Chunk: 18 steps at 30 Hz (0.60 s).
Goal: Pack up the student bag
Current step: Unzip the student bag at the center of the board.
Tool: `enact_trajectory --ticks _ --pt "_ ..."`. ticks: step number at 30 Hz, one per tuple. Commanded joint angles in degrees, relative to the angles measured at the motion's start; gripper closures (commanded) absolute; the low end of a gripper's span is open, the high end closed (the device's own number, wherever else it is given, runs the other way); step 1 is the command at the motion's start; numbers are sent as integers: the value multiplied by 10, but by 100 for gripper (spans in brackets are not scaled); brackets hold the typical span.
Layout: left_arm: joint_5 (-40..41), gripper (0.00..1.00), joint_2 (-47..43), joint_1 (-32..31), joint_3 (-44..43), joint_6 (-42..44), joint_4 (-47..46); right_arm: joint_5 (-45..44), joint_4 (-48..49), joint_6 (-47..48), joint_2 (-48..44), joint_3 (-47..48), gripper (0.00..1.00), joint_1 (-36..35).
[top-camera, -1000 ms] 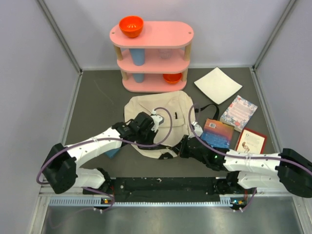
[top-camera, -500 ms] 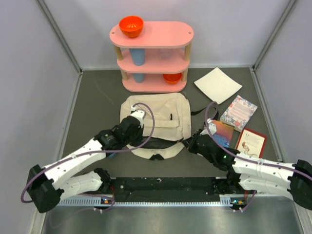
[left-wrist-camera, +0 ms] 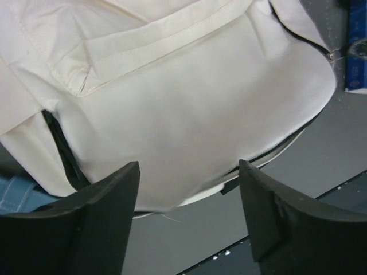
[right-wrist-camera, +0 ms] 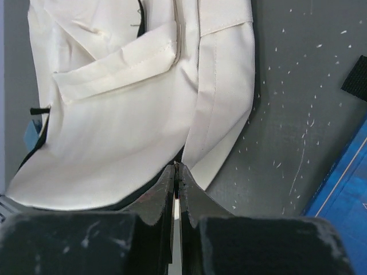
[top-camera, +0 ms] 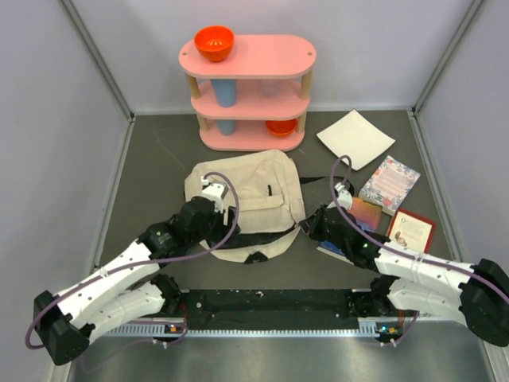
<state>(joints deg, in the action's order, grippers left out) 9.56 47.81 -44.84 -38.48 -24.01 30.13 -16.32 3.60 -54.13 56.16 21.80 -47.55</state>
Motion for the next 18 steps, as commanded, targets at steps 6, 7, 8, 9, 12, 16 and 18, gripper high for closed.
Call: enact_trajectory --ticks 6,7,8,9,12,16,18 --pt "-180 2 57 2 -96 127 -124 48 27 50 4 18 100 6" --pt "-207 2 96 3 -105 138 -125 50 25 51 3 17 100 6" --pt "-231 2 118 2 -114 151 -124 50 24 50 1 17 100 6" --pt "-280 2 139 2 -128 153 -119 51 23 49 0 18 100 6" --pt "-321 2 209 -13 -147 172 -119 52 14 51 -3 23 100 6" --pt "-315 2 278 -44 -165 190 -118 48 14 48 -10 21 100 6" --pt "-307 3 303 -58 -170 189 -124 45 14 46 -14 18 100 7"
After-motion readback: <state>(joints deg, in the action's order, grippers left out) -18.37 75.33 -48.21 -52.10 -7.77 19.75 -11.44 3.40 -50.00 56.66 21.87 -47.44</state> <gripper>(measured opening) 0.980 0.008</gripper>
